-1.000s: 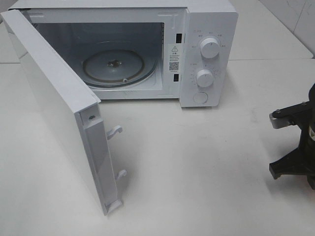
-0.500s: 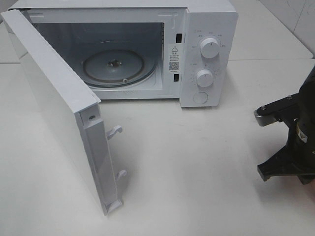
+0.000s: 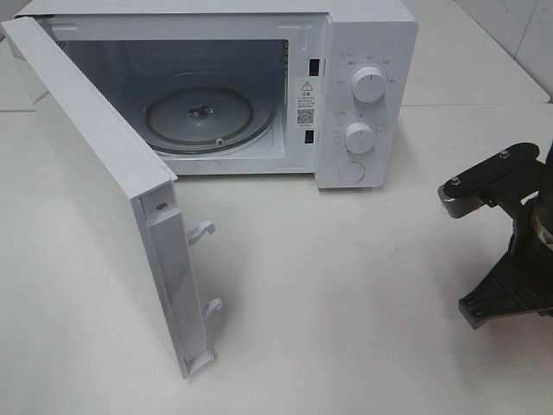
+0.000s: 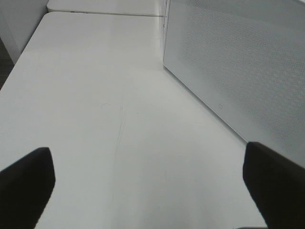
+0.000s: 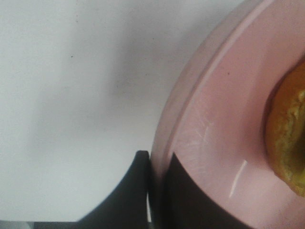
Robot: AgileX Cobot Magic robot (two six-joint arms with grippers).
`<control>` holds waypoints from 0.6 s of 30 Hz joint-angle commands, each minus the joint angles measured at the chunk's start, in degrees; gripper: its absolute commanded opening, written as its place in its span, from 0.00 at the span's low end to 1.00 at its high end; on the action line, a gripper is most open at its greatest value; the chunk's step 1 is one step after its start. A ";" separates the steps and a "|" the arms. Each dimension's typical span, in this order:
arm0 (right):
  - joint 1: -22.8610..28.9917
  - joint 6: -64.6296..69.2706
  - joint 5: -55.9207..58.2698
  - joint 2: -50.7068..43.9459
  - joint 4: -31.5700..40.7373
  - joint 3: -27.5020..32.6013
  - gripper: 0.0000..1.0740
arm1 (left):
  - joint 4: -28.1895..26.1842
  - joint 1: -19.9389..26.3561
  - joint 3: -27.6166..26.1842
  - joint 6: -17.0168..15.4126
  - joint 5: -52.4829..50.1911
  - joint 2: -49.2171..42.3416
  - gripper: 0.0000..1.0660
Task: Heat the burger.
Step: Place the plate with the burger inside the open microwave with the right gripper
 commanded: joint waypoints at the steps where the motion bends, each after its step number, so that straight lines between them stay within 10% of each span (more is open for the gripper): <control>1: 1.78 -1.72 3.67 -1.95 -2.75 0.29 0.00 | 0.17 -0.23 0.11 0.00 -0.74 -0.86 0.94; 18: 18.96 -7.73 12.72 -10.83 -2.52 0.34 0.00 | 0.17 -0.23 0.11 0.00 -0.74 -0.86 0.94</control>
